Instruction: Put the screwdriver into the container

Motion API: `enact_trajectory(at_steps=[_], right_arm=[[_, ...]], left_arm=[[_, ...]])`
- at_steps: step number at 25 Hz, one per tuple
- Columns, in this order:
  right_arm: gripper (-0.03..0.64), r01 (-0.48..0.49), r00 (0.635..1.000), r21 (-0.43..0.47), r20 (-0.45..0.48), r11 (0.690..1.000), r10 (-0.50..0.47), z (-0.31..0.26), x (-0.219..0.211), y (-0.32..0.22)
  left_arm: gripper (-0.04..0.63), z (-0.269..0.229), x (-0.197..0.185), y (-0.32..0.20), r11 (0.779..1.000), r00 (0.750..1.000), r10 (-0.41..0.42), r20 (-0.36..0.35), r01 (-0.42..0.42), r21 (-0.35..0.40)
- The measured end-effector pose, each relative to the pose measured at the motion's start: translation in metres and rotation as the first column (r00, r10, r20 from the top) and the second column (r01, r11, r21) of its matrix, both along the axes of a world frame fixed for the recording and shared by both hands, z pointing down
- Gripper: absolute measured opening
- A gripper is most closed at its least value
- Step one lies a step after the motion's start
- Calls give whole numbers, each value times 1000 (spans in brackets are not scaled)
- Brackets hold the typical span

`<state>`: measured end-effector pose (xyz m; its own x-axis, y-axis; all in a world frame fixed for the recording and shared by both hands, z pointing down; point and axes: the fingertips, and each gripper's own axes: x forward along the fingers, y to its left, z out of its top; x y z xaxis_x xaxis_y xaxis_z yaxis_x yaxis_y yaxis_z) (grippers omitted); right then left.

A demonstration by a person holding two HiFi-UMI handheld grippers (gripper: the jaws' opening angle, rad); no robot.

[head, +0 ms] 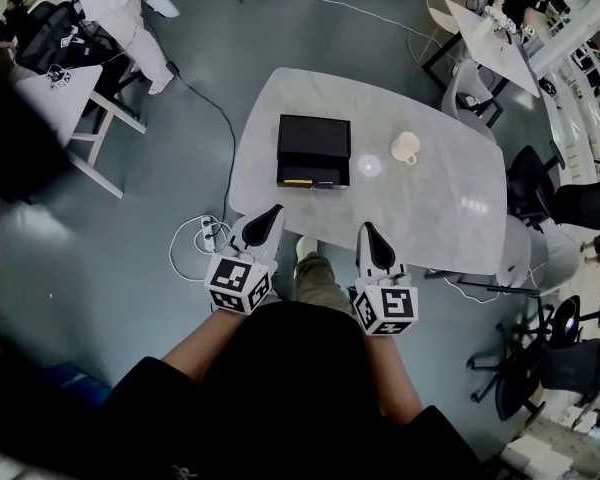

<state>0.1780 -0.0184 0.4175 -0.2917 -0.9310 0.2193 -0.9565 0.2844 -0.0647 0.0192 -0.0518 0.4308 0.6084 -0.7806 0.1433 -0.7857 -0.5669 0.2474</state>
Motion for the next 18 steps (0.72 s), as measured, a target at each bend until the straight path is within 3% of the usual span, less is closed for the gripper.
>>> enact_trajectory(at_steps=[18], right_arm=[[11,-34,999,-3,-10,999,34,-2,10,-30]], left_arm=[[17,10,-8,-22,999,1000,-12,-9,12,-31]])
